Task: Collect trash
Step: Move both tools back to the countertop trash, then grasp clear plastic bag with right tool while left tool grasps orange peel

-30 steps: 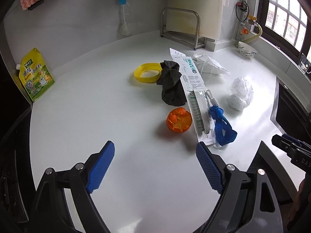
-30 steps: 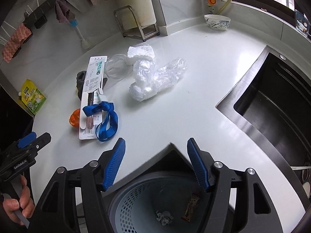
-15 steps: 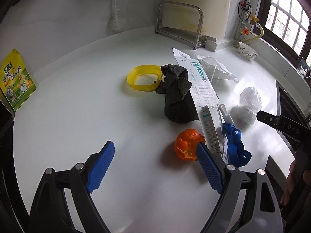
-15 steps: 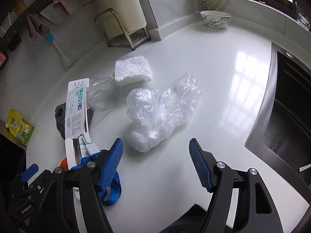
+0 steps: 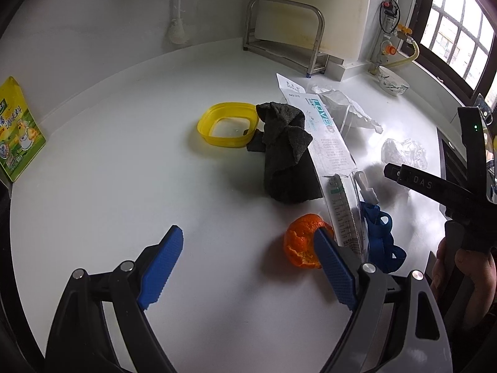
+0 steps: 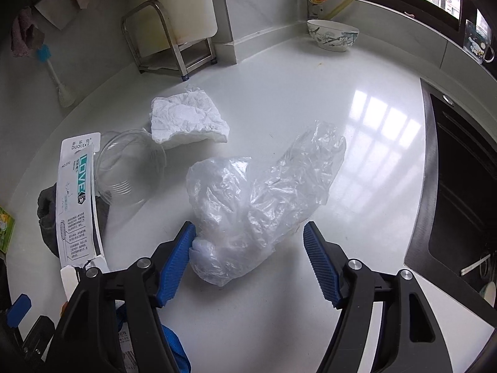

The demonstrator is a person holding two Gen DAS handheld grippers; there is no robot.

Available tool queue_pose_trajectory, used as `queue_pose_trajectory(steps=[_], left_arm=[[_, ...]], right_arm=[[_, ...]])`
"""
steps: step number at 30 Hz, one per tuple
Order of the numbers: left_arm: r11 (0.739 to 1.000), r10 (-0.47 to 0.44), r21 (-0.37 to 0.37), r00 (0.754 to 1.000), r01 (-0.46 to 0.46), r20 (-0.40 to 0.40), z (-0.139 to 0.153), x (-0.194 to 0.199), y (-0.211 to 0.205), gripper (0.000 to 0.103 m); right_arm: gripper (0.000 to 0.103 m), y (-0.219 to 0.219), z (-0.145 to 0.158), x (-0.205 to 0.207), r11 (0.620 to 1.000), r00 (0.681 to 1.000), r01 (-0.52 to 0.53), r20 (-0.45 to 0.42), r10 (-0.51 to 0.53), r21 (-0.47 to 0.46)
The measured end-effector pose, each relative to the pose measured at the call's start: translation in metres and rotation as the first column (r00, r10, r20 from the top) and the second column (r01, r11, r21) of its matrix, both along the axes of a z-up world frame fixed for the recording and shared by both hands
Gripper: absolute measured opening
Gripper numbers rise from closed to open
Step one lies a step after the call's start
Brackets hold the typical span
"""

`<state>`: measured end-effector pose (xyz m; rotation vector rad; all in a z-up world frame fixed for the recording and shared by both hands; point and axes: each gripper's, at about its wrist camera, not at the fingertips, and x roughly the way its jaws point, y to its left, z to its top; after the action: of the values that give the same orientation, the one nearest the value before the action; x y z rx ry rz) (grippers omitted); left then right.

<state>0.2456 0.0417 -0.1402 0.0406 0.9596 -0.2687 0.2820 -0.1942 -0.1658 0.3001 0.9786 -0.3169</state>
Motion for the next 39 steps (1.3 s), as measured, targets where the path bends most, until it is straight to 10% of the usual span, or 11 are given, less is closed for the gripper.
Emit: queue_pose_trajectory(steps=[6, 16, 27, 39], left_arm=[[1.0, -0.031, -0.003, 0.999, 0.031, -0.021, -0.009, -0.001, -0.007, 0.084], [0.998, -0.048, 0.041, 0.999, 0.048, -0.017, -0.026, 0.008, -0.019, 0.083], [0.991, -0.132, -0.036, 0.99, 0.13, -0.053, -0.028, 0.006, -0.034, 0.017], [0.993, -0.107, -0.046, 0.993, 0.105, -0.046, -0.011, -0.005, -0.024, 0.009]], right_arm=[[0.039, 0.001, -0.005, -0.001, 1.0, 1.0, -0.029, 0.002, 0.029, -0.012], [0.034, -0.004, -0.003, -0.015, 0.999, 0.999, -0.032, 0.037, 0.031, 0.019], [0.034, 0.0, 0.004, -0.033, 0.998, 0.997, -0.054, 0.062, 0.052, 0.039], [0.034, 0.01, 0.012, -0.062, 0.995, 0.994, -0.08, 0.073, 0.075, 0.064]])
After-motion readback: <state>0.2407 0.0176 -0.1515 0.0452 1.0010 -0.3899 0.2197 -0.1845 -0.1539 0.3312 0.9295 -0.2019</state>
